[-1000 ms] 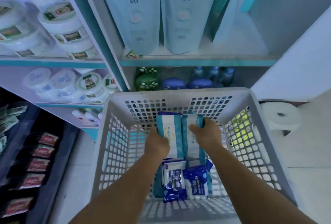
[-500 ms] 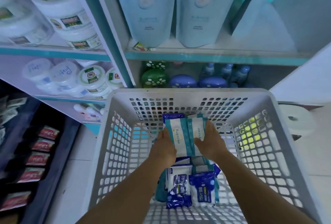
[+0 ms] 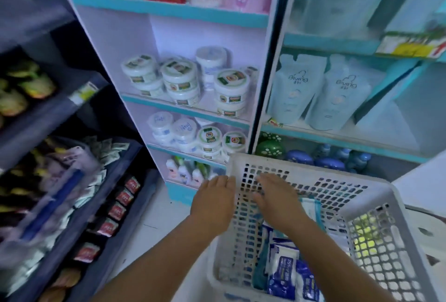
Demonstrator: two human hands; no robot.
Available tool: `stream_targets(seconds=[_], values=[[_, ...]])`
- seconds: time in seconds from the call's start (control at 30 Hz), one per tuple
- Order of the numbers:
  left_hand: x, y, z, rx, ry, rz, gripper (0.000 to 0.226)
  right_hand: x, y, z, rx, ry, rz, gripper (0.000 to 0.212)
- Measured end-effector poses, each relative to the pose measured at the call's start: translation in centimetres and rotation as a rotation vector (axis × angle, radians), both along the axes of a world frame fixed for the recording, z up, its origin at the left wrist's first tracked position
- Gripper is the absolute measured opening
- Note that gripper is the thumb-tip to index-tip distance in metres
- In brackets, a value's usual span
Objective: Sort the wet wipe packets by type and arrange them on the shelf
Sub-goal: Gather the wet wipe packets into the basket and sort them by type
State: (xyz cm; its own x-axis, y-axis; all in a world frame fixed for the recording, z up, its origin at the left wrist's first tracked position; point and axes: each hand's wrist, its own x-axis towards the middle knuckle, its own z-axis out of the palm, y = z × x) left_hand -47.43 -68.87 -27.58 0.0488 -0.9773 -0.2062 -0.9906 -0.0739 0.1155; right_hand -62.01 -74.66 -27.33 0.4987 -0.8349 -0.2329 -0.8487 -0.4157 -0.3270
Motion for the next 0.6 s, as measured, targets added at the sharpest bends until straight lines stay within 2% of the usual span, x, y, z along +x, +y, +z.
stream_targets(seconds=[0.3, 0.47, 0.6], values=[[15.2, 11.4, 11.3, -0.195, -0.1, 0.186, 0.041, 16.7, 9.2, 11.0, -0.18, -0.069, 0.257, 0.042], [22.4, 19.2, 16.4, -0.233, -0.11, 0.297, 0.053, 24.8, 14.9, 15.8, -0.243, -0.129, 0.403, 0.042], [28.0, 25.9, 19.7, -0.308, -0.169, 0.397, 0.052, 31.5, 20.2, 19.4, -0.301, -0.203, 0.527, 0.049]])
